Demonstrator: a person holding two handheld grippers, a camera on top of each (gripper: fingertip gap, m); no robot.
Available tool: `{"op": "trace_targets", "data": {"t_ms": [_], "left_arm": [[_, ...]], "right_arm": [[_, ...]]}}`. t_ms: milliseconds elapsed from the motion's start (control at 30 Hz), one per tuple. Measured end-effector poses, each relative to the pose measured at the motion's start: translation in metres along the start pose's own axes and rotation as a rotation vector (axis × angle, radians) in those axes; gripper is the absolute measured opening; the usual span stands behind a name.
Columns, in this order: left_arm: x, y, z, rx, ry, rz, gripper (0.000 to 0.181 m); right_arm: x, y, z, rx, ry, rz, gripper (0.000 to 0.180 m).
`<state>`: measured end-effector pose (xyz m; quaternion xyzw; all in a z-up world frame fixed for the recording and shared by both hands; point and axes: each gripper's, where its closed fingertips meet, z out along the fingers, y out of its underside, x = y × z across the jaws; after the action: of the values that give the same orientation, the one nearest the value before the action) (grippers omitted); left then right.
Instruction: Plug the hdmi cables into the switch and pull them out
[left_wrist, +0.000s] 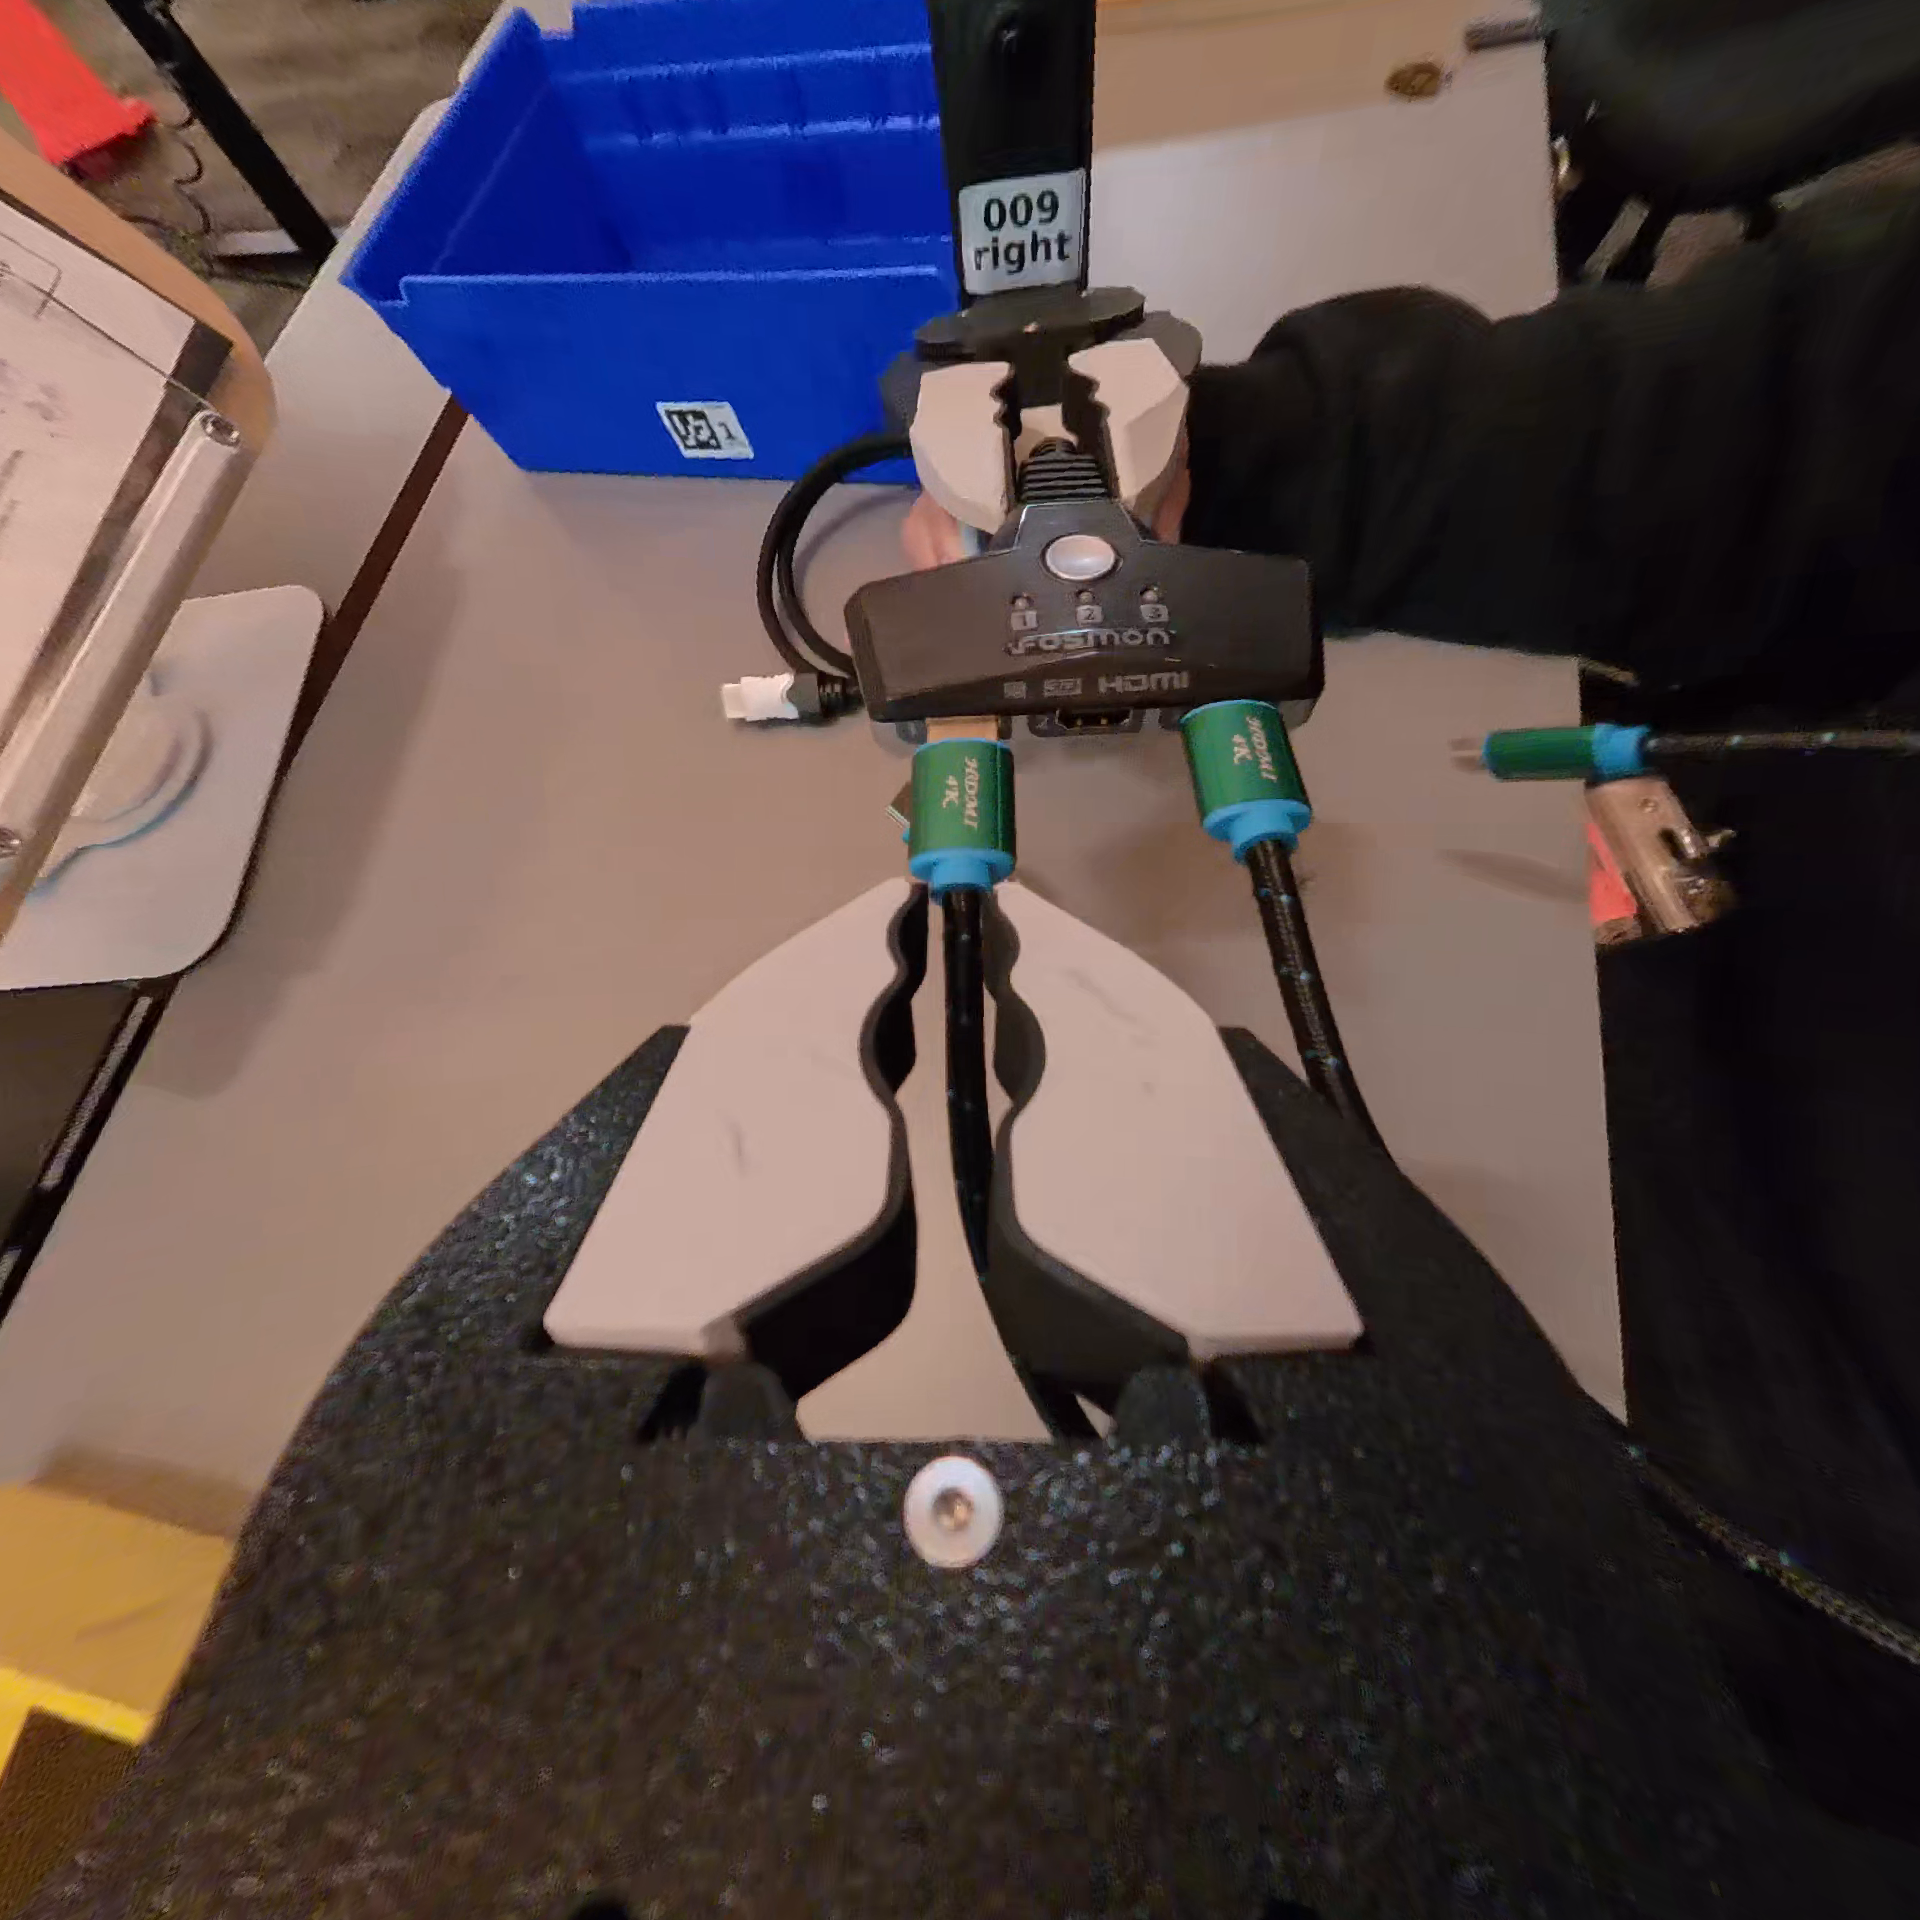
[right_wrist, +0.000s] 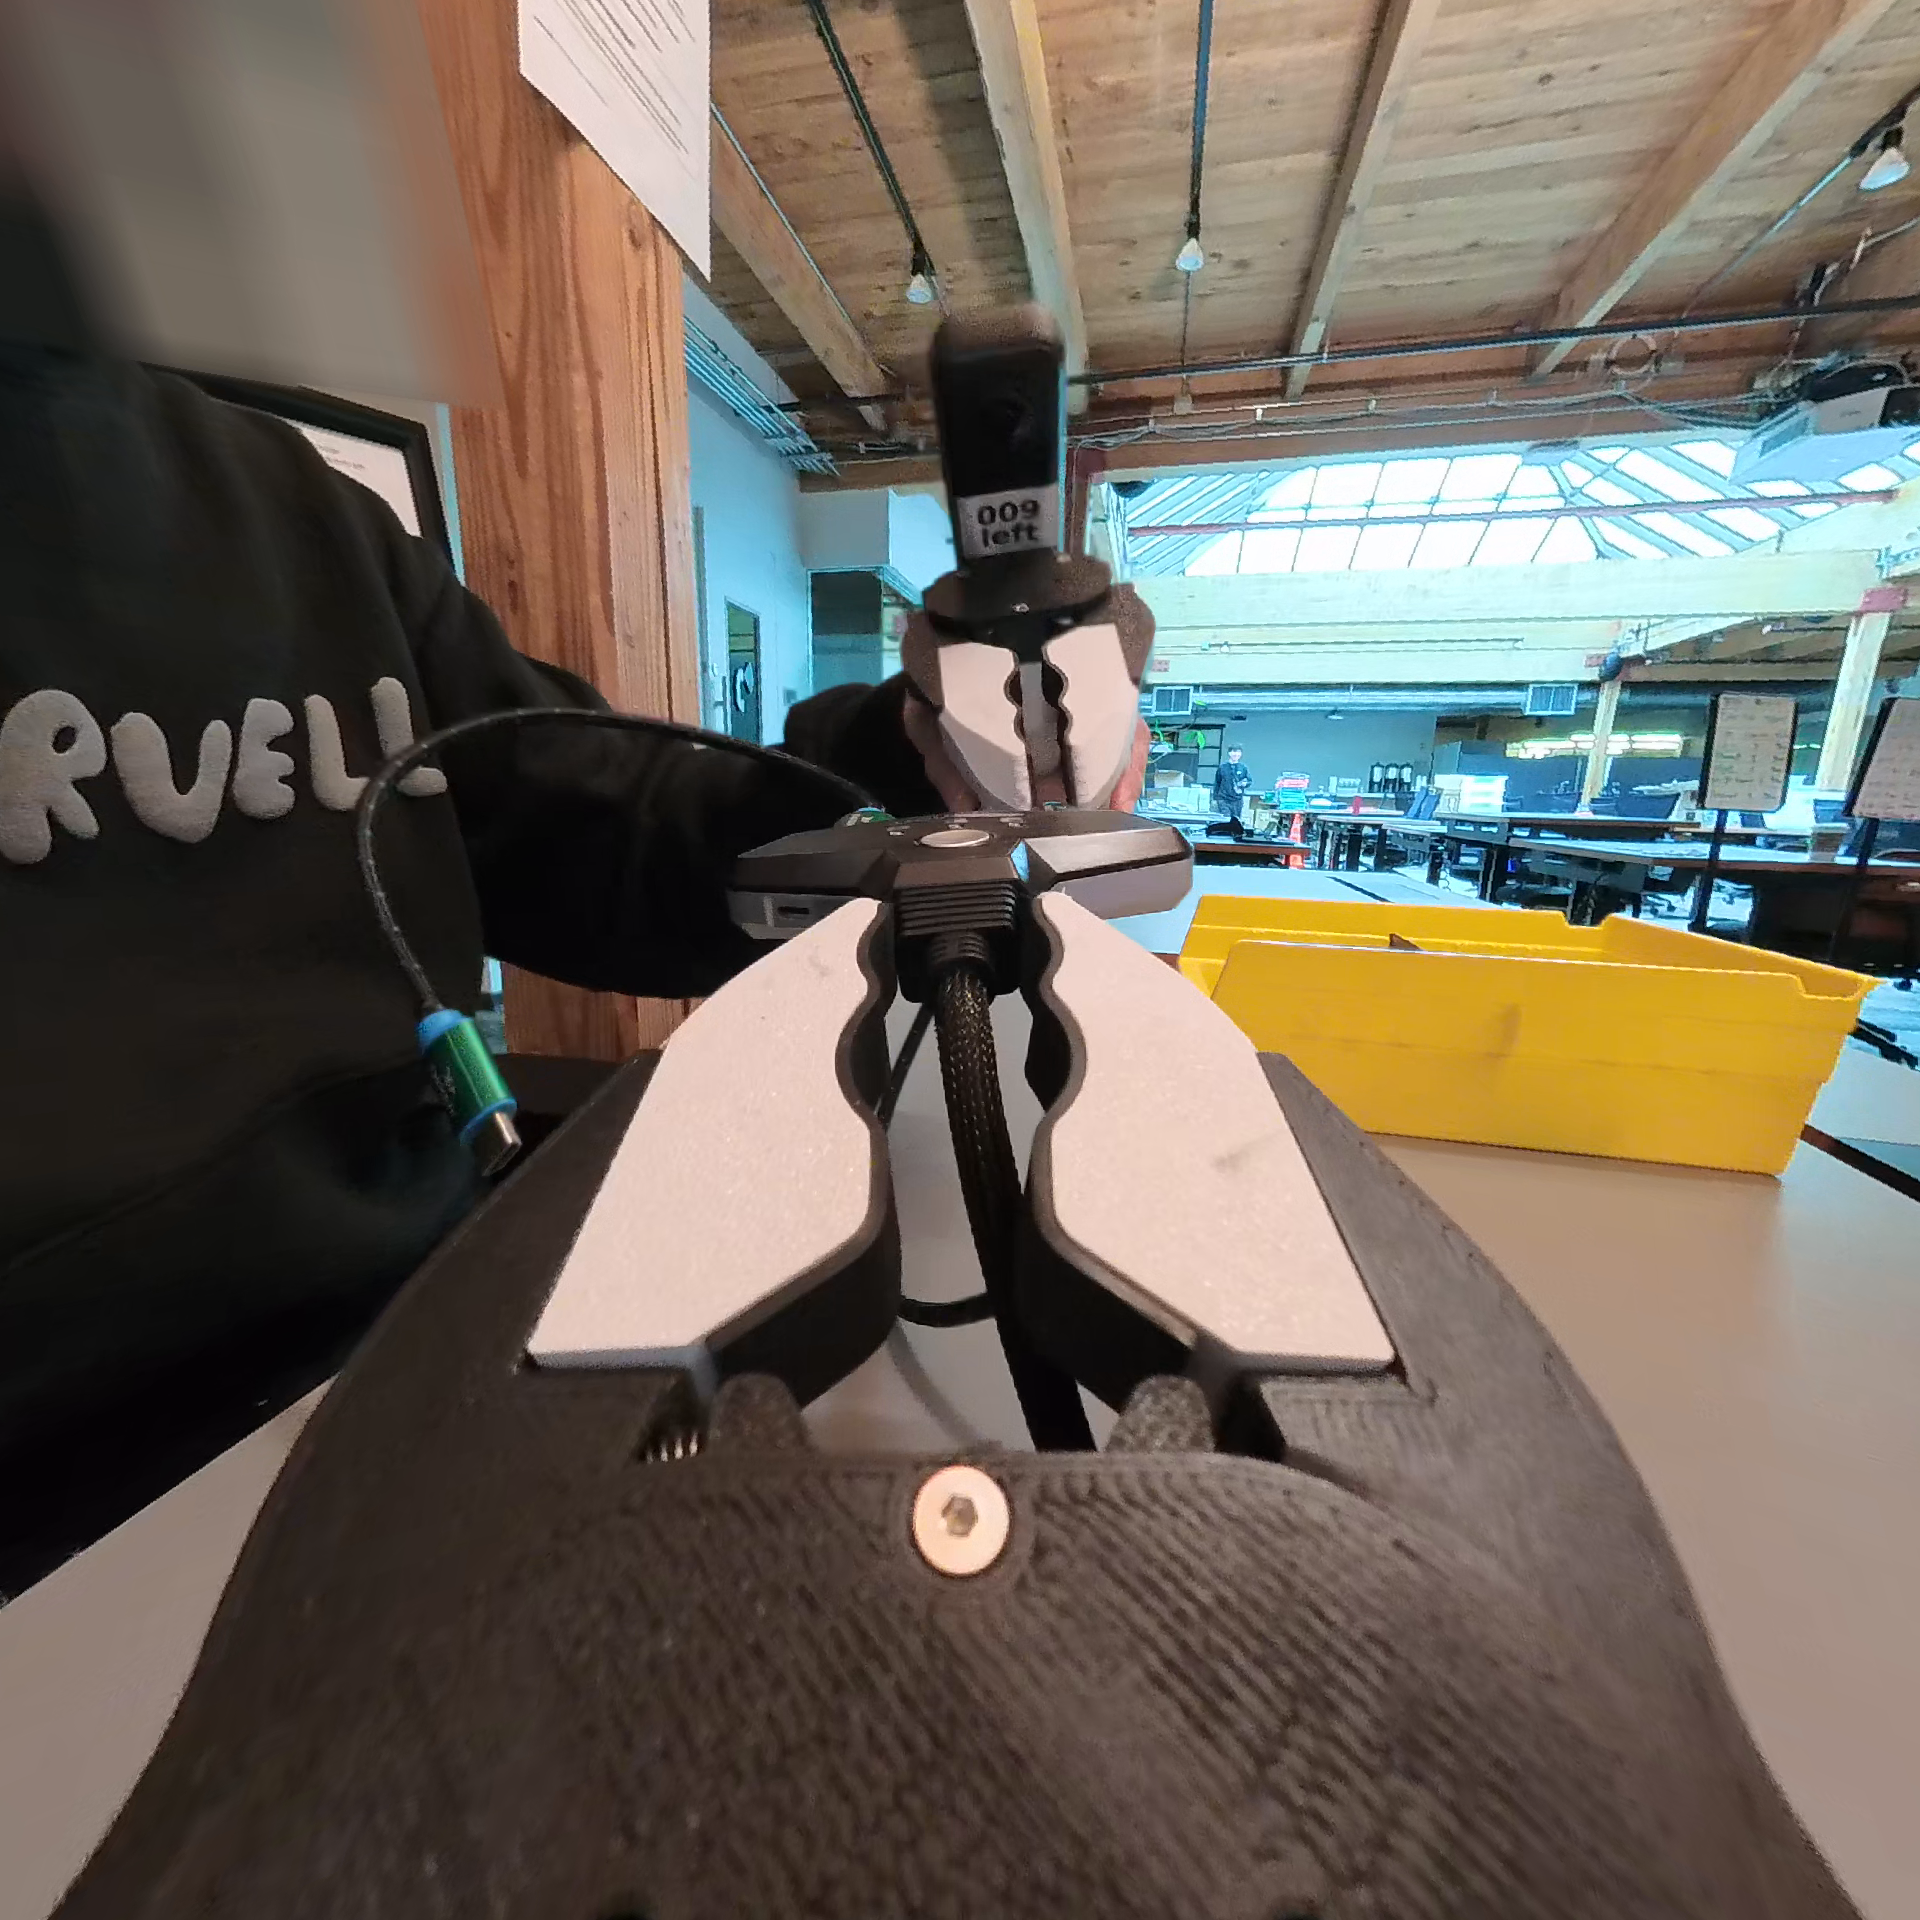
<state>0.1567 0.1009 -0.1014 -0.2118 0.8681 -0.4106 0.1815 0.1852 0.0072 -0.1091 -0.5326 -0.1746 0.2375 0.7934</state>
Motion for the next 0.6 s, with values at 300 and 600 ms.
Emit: {"op": "trace_targets", "data": {"t_ms": [300, 600], "left_arm": [[-0.0010, 0.0072, 0.0065, 0.018, 0.031, -0.053, 0.008], [-0.0002, 0.0093, 0.0035, 0.041, 0.050, -0.057, 0.008]], "right_arm": [[0.0012, 0.0009, -0.0002, -0.010, 0.011, -0.011, 0.023], [0.0011, 0.0037, 0.0022, -0.032, 0.014, -0.023, 0.023]]}}
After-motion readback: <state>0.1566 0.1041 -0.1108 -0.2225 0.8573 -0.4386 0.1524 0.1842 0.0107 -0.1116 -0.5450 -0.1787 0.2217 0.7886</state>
